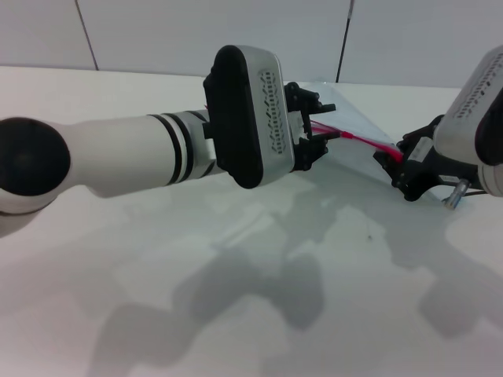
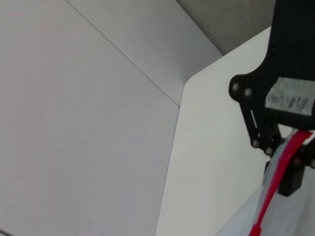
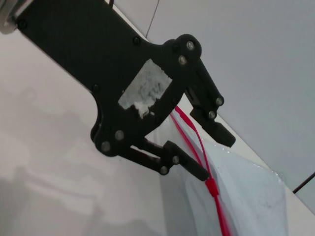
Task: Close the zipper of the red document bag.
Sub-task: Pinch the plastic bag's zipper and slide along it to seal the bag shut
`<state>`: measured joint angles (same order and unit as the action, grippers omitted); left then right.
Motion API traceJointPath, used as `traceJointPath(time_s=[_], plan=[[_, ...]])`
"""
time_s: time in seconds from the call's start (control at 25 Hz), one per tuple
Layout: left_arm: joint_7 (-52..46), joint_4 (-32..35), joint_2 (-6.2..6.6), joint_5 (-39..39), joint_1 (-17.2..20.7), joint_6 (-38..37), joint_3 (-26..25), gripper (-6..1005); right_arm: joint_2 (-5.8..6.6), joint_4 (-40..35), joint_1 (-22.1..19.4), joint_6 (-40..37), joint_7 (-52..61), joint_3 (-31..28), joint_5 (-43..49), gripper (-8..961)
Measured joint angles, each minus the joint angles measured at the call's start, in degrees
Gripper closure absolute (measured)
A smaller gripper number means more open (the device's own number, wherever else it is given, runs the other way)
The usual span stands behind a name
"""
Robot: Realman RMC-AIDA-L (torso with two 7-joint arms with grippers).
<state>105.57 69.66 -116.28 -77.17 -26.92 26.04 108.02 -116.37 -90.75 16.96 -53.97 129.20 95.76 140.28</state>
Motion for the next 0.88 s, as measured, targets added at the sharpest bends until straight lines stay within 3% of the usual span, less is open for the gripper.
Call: traceJointPath(time_s=[0.08,0.88], plan=[[0.1,0.0,0.00,0.0,-0.1,-0.2,0.4,666,0.00,-0.2,0.0,0.0,0.0,0.1,0.0,903],[0.5,-0.2,0.00,0.6,-0.4,-2.6,4.1,688,0.00,-0.2,0.4,0.0,0.1,0.5,0.0,903]])
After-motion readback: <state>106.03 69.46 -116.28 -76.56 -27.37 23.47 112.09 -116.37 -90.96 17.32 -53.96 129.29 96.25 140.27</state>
